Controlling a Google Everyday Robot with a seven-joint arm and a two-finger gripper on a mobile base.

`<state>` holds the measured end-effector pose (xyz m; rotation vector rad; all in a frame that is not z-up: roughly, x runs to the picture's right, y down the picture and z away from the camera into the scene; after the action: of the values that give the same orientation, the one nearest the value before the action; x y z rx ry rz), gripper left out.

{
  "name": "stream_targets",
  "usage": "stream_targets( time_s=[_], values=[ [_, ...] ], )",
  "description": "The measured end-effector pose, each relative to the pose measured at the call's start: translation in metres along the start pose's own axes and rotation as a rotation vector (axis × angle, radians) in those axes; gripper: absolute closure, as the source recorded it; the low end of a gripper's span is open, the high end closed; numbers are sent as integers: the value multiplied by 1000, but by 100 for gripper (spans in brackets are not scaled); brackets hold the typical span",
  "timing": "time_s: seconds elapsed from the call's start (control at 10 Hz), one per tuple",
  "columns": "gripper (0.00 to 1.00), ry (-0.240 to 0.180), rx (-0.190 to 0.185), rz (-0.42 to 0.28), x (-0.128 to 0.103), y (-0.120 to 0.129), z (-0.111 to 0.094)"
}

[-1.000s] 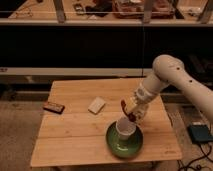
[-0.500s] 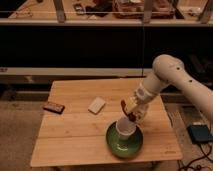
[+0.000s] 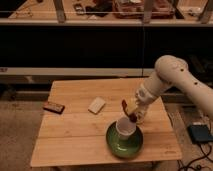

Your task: Place the pepper in the ceramic cup

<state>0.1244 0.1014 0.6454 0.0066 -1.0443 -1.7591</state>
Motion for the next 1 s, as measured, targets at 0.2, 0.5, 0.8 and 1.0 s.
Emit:
stream_targets(
  time_s=[0.2, 0.5, 0.8, 1.0],
  values=[
    [100, -7, -6, -12, -15, -4, 6],
    [100, -36, 17, -54, -44, -19, 22],
    [89, -54, 39, -104, -52, -32, 32],
    [67, -54, 21, -101, -53, -25, 35]
  ],
)
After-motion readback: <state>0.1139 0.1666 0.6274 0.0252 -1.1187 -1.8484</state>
